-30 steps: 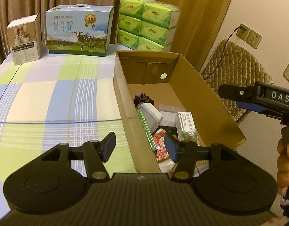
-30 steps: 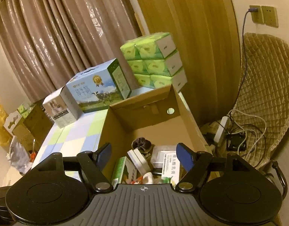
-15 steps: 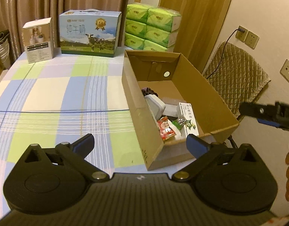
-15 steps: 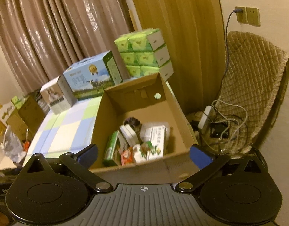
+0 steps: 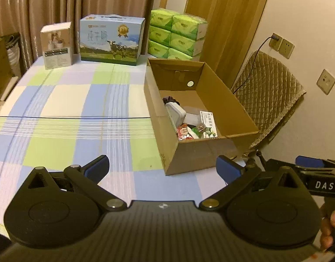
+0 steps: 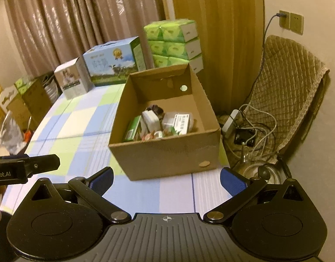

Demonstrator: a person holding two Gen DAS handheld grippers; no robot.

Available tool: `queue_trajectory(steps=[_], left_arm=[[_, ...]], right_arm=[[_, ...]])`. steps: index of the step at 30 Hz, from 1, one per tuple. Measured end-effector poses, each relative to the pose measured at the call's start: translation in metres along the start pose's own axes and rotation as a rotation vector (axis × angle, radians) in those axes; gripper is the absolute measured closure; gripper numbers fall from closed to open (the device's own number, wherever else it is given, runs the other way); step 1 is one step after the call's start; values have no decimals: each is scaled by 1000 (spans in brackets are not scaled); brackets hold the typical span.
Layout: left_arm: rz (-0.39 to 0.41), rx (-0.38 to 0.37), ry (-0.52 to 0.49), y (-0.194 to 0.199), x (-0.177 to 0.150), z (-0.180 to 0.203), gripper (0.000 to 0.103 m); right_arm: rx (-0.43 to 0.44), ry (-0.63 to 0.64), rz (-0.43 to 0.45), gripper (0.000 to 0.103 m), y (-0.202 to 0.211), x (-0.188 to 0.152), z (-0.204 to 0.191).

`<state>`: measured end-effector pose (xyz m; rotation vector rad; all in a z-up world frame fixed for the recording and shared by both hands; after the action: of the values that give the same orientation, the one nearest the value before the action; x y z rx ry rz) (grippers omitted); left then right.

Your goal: Organize objects

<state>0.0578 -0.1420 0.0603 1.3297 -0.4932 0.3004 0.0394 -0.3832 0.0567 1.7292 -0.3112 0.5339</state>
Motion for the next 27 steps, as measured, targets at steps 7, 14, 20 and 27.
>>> queue_trajectory(steps=[7,14,20,27], left_arm=[[0,44,-25,14,-25,0,1],[-11,50,-24,21,-39,-6,1],[-20,60,-19,22,-45,-9,1],[-26,67,-12,20,-47,-11,1]], right_arm=[[-15,35,-28,2,4,-15,-11],[-6,61,-43,2,7,-21,-18],[-8,55,-46,2,4,-21,-19],[-7,51,-45,2,4,-21,-20]])
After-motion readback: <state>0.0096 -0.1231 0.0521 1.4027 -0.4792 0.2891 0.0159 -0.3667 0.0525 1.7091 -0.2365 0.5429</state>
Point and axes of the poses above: each gripper's, at about its wrist camera, not at the fingertips, and y roughly against the way its jaws point, z to its right, x to its top, the point moved 1 cm from there along -y, roughly the way its jaws point, and after that the axes turned 15 degrees about -z, right-handed, at the moved point
